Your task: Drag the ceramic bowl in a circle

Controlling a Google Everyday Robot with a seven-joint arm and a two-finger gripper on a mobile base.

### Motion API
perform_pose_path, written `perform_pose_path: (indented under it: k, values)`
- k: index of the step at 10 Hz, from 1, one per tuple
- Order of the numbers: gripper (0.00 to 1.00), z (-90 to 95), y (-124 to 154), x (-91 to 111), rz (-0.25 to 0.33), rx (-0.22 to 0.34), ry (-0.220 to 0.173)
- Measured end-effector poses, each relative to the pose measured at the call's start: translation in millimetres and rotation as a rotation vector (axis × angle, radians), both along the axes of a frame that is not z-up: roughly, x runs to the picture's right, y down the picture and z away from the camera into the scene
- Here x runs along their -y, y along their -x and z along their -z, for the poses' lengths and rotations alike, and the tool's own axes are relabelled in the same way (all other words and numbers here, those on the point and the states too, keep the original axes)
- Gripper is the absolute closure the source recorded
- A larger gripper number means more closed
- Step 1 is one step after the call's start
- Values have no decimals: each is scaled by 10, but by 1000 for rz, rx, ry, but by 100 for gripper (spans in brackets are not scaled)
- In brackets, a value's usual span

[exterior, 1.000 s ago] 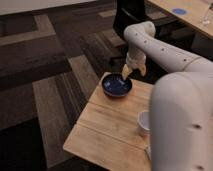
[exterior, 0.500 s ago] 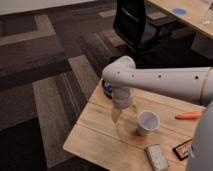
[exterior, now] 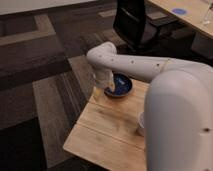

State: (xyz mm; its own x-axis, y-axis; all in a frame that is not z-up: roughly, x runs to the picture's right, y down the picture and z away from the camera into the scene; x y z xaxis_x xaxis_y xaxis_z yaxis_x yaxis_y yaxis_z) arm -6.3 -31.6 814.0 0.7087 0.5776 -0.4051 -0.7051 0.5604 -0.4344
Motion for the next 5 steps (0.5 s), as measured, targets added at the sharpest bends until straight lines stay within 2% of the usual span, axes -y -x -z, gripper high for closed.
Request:
perform_pose_path:
  k: [1, 3, 4, 5]
  values:
    - [35, -263, 74, 384, 7, 65, -35]
    - [35, -547, 37, 658, -31, 103, -45]
    - [35, -685, -25, 780, -67, 113, -50]
    - [35, -705, -42, 795, -72, 114, -51]
